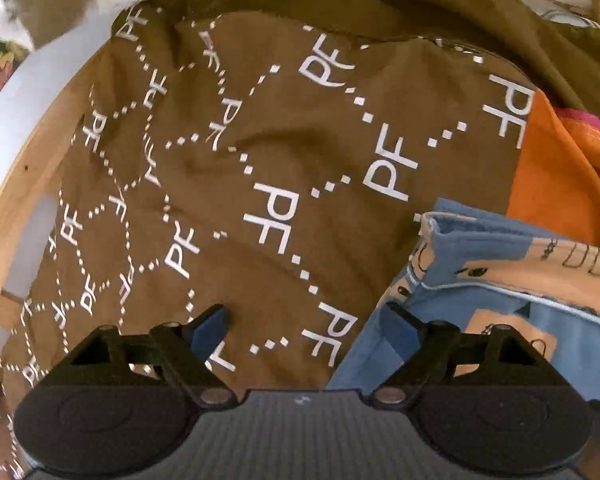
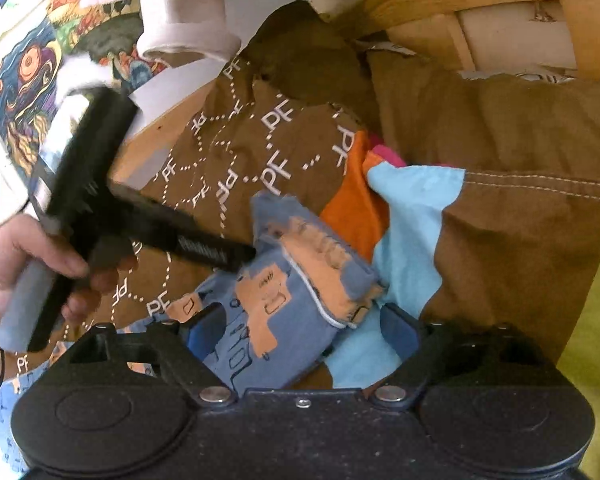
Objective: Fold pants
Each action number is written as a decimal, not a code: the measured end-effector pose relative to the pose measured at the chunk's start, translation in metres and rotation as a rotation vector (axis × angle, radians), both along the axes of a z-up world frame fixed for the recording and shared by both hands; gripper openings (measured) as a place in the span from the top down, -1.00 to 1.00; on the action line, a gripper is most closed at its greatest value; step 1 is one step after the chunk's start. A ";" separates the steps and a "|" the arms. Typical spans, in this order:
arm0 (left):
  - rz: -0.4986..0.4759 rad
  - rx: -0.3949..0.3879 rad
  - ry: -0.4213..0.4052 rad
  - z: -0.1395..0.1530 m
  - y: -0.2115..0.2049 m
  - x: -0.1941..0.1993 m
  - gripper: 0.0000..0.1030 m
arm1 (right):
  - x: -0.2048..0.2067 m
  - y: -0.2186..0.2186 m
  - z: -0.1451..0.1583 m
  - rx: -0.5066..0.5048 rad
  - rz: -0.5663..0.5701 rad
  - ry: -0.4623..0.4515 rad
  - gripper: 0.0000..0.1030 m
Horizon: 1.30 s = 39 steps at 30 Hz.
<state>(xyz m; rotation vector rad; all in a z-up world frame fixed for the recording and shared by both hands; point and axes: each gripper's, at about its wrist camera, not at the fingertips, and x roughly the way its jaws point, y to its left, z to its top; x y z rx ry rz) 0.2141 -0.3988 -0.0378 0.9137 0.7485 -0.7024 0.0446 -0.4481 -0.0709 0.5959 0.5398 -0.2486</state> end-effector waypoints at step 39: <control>0.233 -0.241 0.509 0.074 0.006 -0.007 -0.50 | 0.008 0.080 0.028 -0.470 0.213 -0.121 0.70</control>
